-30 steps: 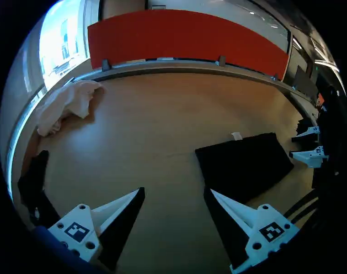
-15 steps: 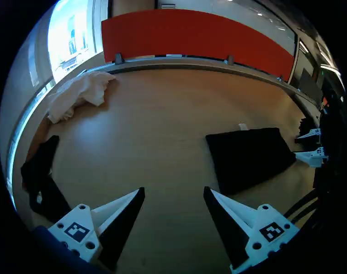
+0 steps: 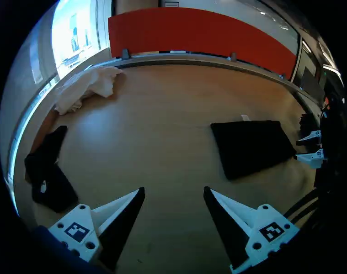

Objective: Fold towel

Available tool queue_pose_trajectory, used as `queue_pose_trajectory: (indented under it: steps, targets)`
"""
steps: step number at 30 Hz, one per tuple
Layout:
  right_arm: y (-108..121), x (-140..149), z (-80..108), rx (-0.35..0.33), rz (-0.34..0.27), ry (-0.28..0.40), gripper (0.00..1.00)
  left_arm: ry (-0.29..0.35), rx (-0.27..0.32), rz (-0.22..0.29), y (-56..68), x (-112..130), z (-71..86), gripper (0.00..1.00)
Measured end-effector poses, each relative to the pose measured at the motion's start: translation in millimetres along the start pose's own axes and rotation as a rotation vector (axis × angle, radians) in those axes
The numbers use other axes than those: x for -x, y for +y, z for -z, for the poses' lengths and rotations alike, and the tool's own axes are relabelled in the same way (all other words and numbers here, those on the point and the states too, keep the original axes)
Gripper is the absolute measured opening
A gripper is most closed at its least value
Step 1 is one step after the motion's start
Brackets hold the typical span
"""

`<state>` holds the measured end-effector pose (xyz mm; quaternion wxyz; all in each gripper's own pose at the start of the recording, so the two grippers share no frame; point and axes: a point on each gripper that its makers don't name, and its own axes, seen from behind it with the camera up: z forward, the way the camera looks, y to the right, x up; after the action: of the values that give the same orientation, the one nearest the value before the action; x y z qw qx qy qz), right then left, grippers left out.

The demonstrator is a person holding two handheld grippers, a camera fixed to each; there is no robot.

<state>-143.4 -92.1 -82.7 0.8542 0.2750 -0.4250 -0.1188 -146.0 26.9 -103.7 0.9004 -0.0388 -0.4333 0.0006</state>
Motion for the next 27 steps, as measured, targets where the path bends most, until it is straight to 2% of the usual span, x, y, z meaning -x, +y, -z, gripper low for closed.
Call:
queue_pose_trajectory:
  steps: [11,16,24,27]
  targets:
    - [-2,11,0.1,-0.02,0.053,-0.034,0.59,-0.002,-0.001,0.014,-4.2,6,4.2,0.95]
    - [-2,13,-1.2,-0.032,0.065,-0.045,0.37,0.0,0.003,0.009,-3.8,6,5.1,0.95]
    - [2,13,-2.1,-0.027,0.077,-0.047,0.35,-0.003,0.005,0.007,-5.4,9,6.1,0.95]
    - [1,13,-1.8,-0.031,0.082,-0.047,0.29,-0.006,0.005,0.006,-6.3,10,6.1,0.95]
